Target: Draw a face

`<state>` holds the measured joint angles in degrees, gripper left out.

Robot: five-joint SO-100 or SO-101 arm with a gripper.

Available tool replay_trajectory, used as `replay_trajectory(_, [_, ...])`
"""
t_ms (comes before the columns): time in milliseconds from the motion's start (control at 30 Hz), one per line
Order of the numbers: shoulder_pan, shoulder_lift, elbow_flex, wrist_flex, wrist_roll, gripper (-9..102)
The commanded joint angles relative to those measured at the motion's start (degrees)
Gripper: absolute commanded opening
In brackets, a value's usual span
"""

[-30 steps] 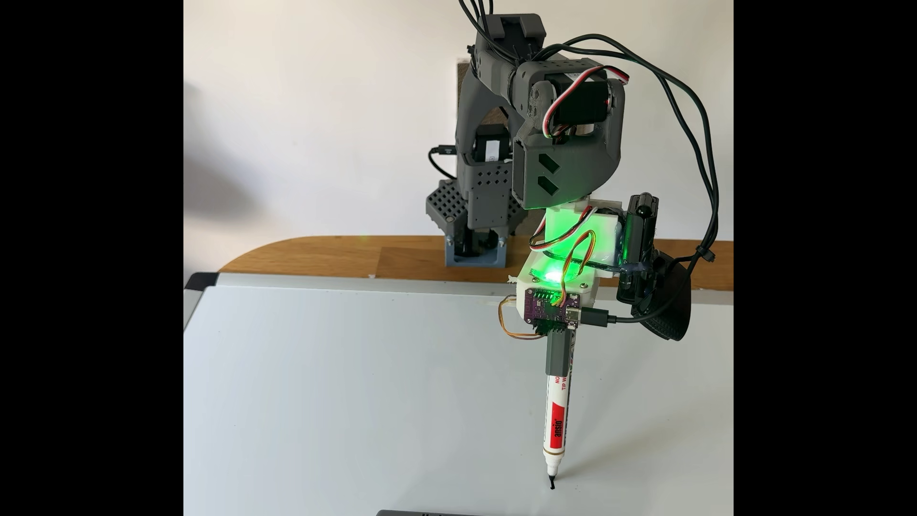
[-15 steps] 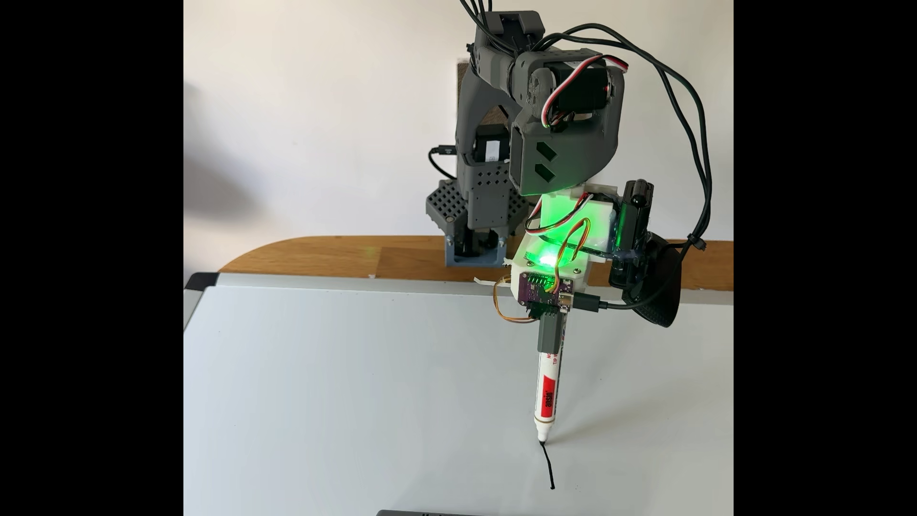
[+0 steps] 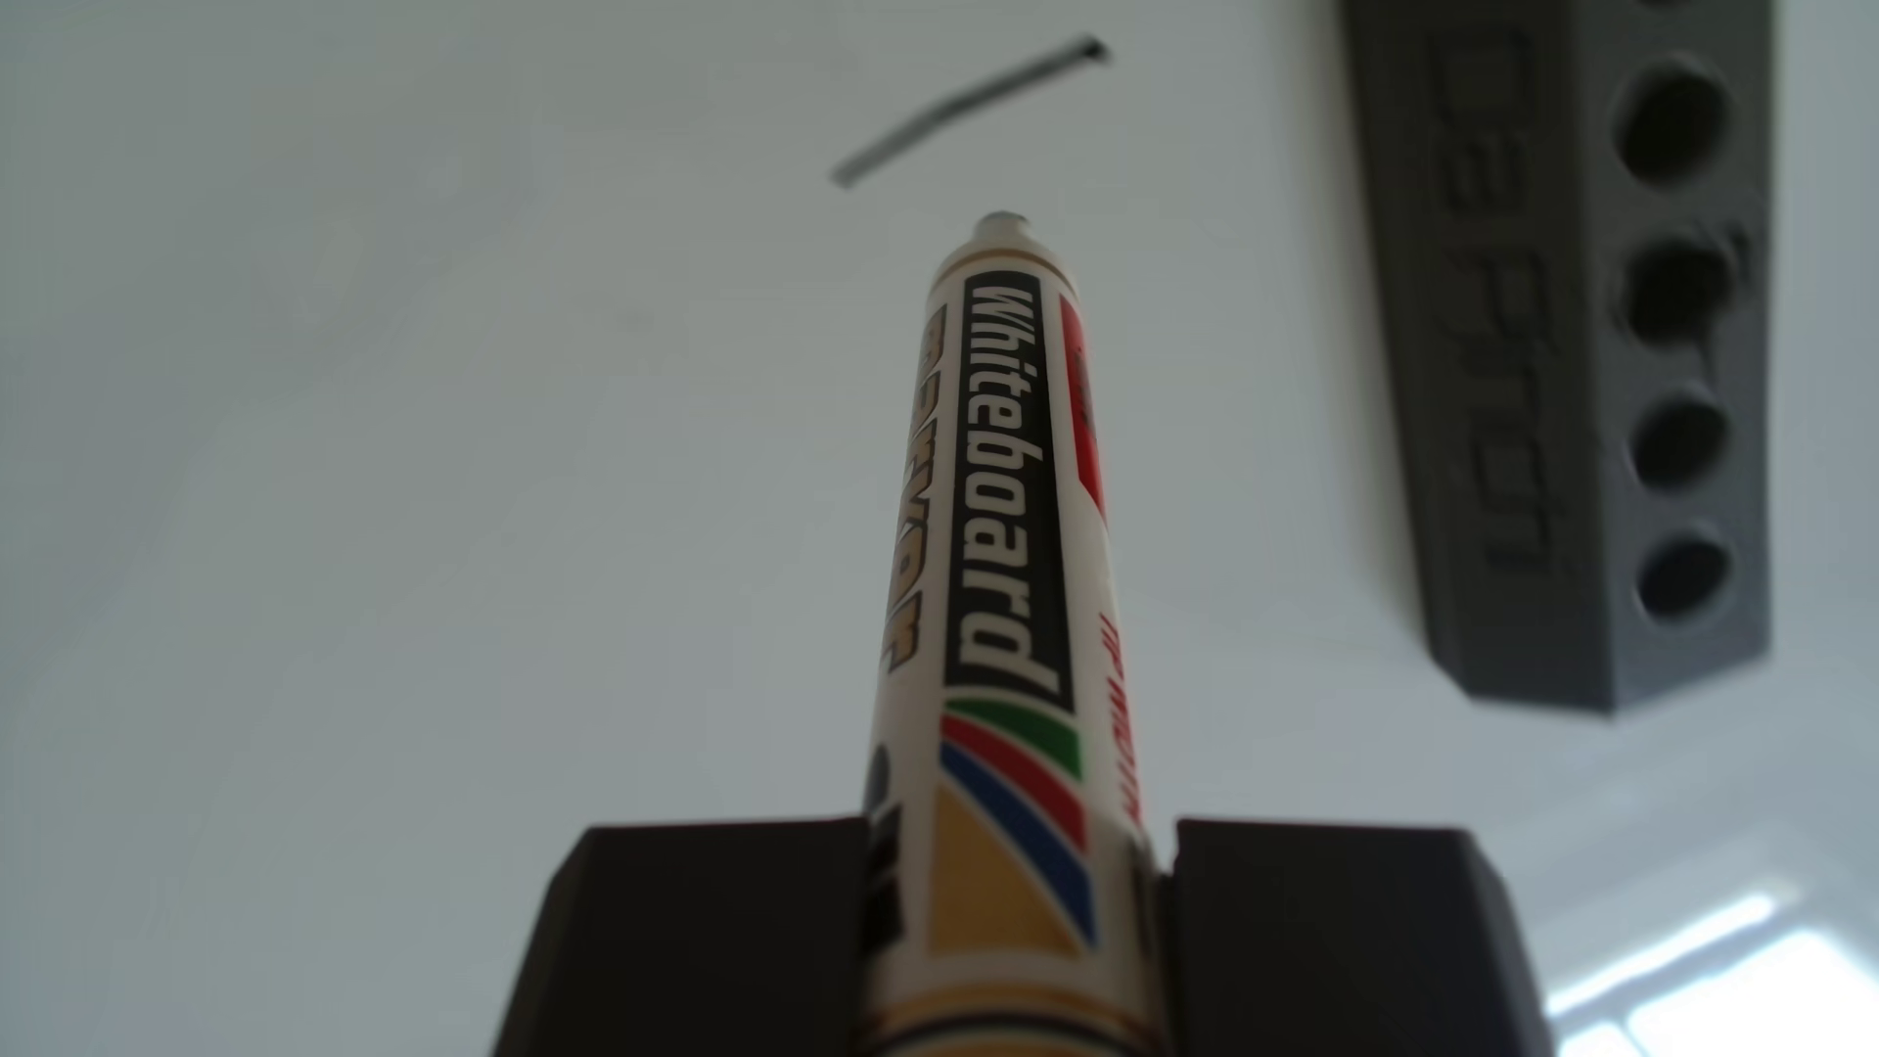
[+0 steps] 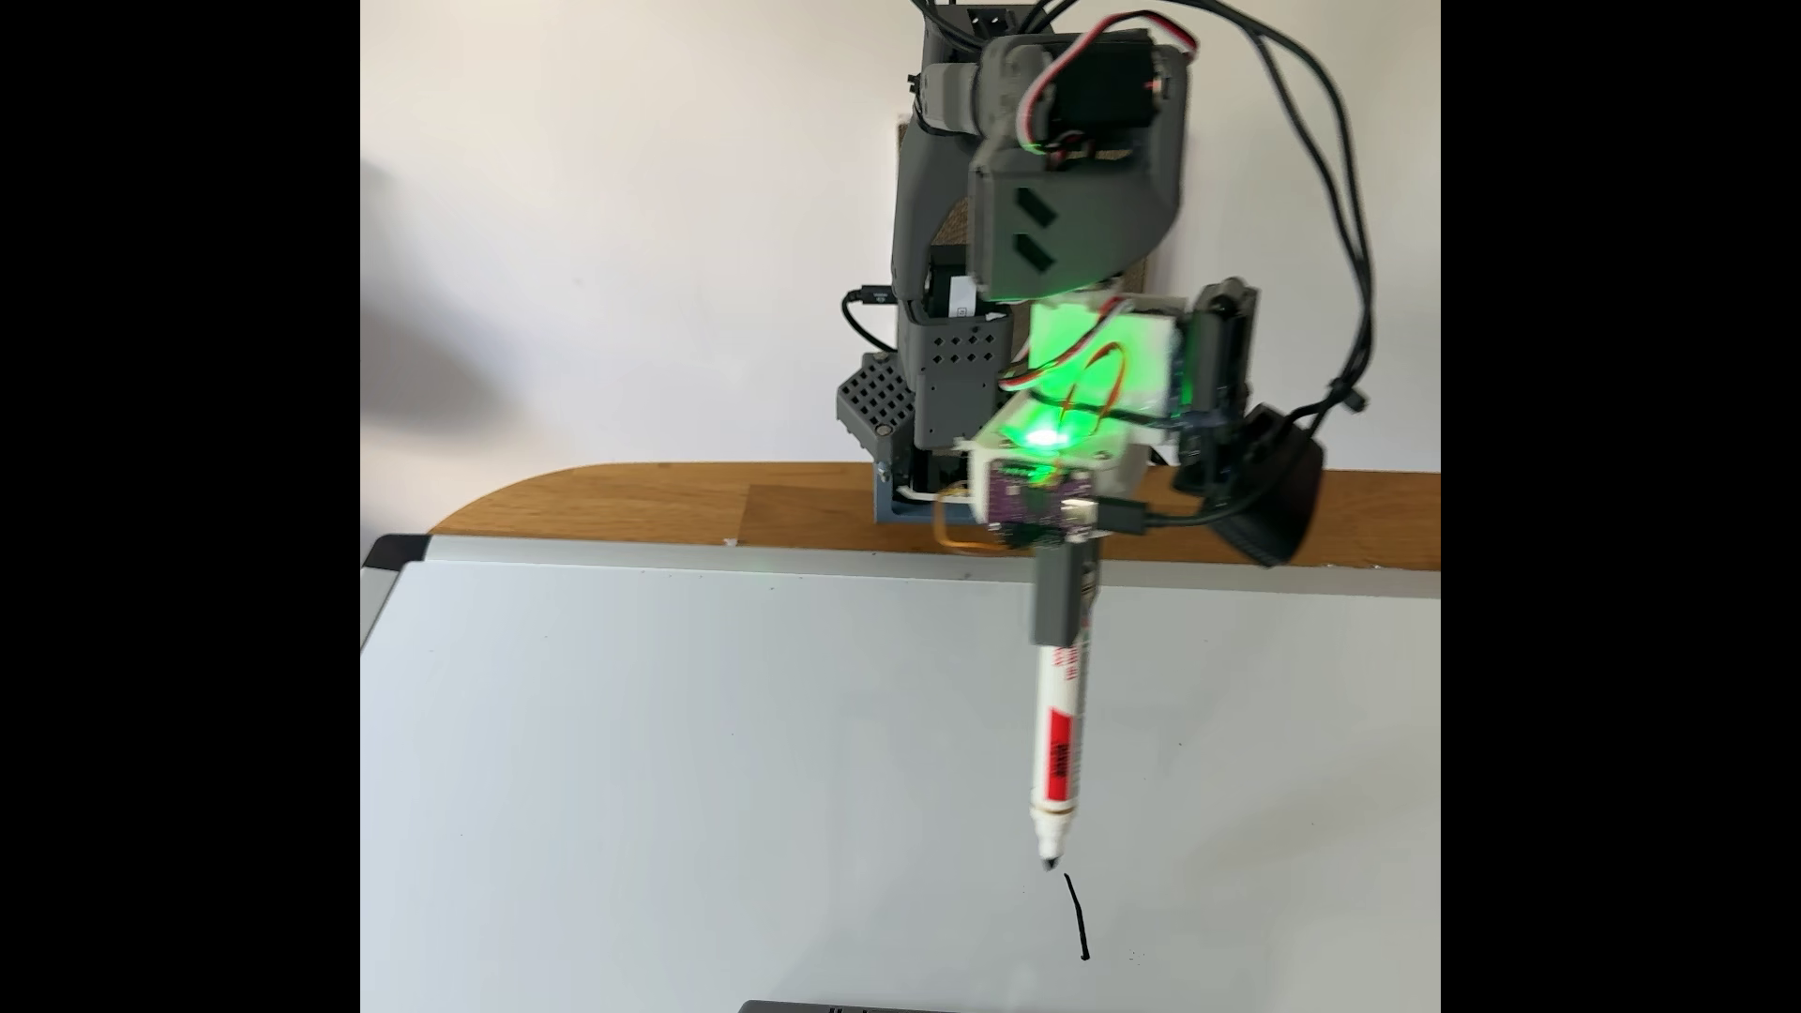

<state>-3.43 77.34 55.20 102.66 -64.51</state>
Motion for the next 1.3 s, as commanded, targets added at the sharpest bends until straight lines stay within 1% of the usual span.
replay_trajectory(0, [3.96, 5.54, -3.34, -1.58, -2.11, -1])
replay_trajectory(67, [5.89, 4.57, -3.25, -1.76, -4.39, -1])
replay_trajectory(167, [8.7, 2.02, -3.25, -3.69, -5.45, -1])
replay_trajectory(300, [10.63, 0.0, -3.25, -4.04, -6.5, -1])
replay_trajectory(533, [10.02, -2.99, -3.25, -4.22, -6.5, -1])
replay_trajectory(700, [10.11, -4.83, -3.25, -6.94, -6.5, -1])
replay_trajectory(1267, [10.37, -6.15, -3.16, -6.06, -6.5, -1])
